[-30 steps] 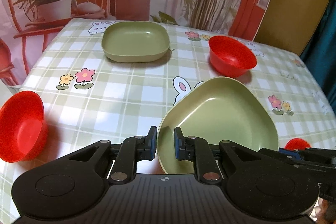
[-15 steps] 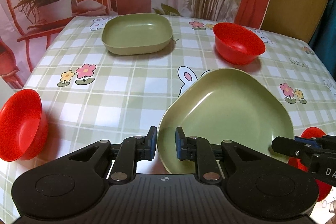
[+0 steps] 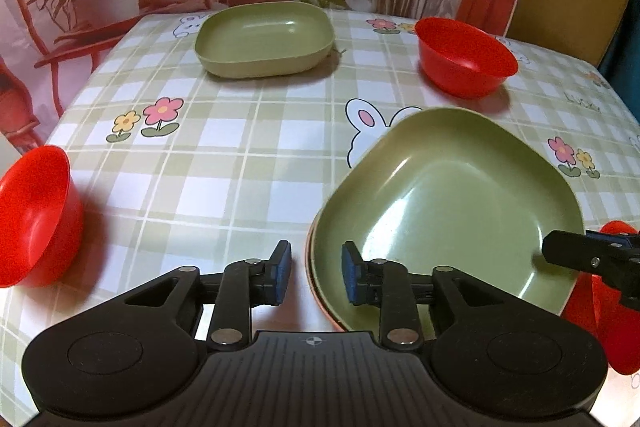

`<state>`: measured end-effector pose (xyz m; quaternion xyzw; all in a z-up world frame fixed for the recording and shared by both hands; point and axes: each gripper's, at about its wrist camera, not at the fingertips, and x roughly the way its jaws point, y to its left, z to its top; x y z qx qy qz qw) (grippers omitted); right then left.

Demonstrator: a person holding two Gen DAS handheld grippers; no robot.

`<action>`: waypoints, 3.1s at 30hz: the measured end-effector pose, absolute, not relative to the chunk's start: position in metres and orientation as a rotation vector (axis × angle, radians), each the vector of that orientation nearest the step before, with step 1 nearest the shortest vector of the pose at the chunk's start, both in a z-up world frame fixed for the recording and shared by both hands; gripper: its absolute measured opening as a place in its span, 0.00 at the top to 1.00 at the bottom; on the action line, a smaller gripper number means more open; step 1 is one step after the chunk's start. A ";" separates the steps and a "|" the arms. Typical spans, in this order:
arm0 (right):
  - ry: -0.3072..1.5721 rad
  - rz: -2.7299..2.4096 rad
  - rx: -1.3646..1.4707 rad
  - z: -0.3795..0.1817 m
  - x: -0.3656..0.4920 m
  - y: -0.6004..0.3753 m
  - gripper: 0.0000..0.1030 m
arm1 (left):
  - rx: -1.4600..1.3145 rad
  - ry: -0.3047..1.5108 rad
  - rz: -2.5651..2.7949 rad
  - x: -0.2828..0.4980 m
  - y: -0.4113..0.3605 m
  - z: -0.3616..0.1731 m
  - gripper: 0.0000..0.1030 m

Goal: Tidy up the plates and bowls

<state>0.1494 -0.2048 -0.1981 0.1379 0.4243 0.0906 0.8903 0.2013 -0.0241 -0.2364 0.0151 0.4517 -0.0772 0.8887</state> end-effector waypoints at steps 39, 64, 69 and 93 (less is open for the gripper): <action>0.899 0.172 0.333 -0.207 0.180 -0.216 0.96 | -0.049 0.926 -0.142 0.200 -0.010 -0.234 0.63; 0.700 0.233 0.371 -0.126 0.187 -0.194 0.80 | -0.113 0.721 -0.134 0.225 0.039 -0.160 0.64; 0.689 0.230 0.348 -0.121 0.203 -0.183 0.80 | -0.086 0.658 -0.123 0.239 0.041 -0.144 0.64; 0.801 0.224 0.155 -0.176 0.381 -0.117 0.78 | -0.205 0.724 0.084 0.400 0.070 -0.211 0.57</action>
